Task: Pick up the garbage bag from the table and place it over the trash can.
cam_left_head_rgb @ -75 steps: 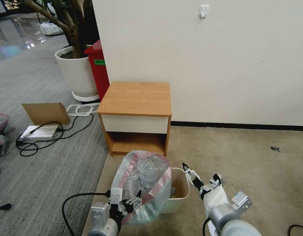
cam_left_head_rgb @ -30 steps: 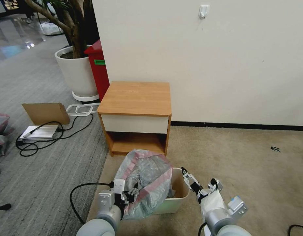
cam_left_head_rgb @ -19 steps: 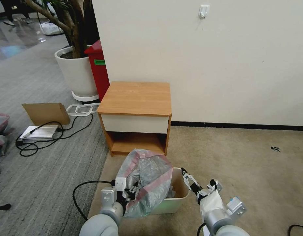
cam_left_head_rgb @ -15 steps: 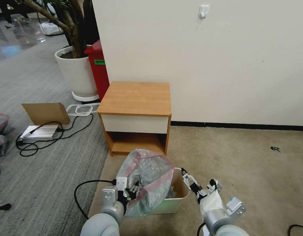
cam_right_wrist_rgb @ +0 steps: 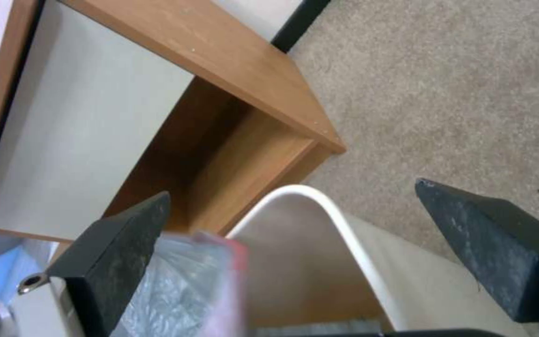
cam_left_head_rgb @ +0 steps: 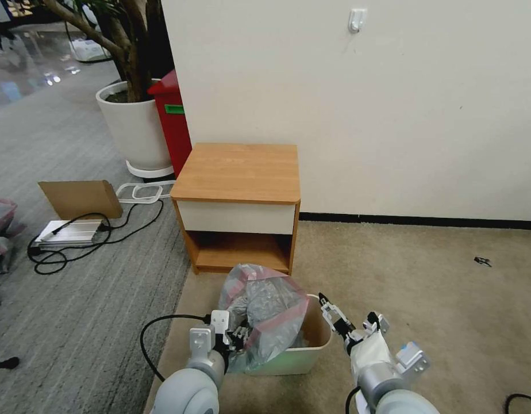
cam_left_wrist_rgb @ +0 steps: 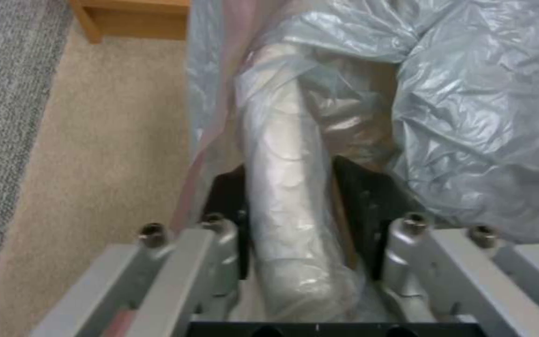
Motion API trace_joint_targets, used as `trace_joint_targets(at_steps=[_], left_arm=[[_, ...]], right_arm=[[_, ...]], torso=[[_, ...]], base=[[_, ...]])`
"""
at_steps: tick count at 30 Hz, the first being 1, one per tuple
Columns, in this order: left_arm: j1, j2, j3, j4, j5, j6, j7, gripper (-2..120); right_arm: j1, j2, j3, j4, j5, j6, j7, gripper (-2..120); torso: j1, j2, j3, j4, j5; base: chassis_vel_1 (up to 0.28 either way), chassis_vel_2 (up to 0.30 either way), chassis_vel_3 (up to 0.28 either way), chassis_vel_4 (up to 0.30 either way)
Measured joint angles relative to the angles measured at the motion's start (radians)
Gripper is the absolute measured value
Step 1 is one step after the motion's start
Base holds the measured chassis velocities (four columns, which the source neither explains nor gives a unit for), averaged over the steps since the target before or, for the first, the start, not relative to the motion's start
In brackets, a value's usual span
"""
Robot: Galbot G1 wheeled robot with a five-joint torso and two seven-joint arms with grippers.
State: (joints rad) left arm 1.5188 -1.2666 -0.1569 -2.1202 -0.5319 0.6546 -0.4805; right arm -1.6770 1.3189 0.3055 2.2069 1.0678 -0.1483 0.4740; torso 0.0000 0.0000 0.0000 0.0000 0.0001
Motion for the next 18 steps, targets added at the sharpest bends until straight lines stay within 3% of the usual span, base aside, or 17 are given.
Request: trace_joint_targets(at_steps=[5,7,9,14,16,18], left_arm=[[-0.003,-0.001,0.001,0.004,0.005,-0.002,-0.001,17],[0.000,0.000,0.004,0.004,0.015,-0.030,0.001,7],[0.005,0.001,0.003,0.003,0.033,-0.052,0.006,5],[0.038,0.010,-0.020,-0.025,0.104,-0.127,0.053,5],[0.061,0.015,-0.045,-0.050,0.140,-0.176,0.096,5],[0.068,0.017,-0.056,-0.061,0.155,-0.191,0.115,5]], right_arm=[[0.007,-0.002,-0.001,0.000,0.001,-0.002,0.000,100],[0.009,-0.005,0.000,0.004,-0.001,-0.008,-0.008,100],[0.011,-0.008,0.003,0.008,-0.005,-0.018,-0.021,100],[0.028,-0.032,0.032,0.031,-0.091,-0.090,-0.159,100],[0.039,-0.062,0.053,0.046,-0.189,-0.141,-0.313,100],[0.043,-0.078,0.059,0.050,-0.237,-0.153,-0.375,100]], torso=[[0.000,0.000,0.000,0.0000,0.0000],[0.000,0.000,0.000,-0.0002,-0.0002],[0.000,0.000,0.000,-0.0001,-0.0001],[0.000,0.000,0.000,0.0000,0.0000],[0.000,0.000,0.000,0.0000,0.0000],[0.000,0.000,0.000,0.0000,0.0000]], base=[[0.000,0.000,0.000,0.000],[0.000,0.000,0.000,0.000],[0.000,0.000,0.000,0.000],[0.000,0.000,0.000,0.000],[0.000,0.000,0.000,0.000],[0.000,0.000,0.000,0.000]])
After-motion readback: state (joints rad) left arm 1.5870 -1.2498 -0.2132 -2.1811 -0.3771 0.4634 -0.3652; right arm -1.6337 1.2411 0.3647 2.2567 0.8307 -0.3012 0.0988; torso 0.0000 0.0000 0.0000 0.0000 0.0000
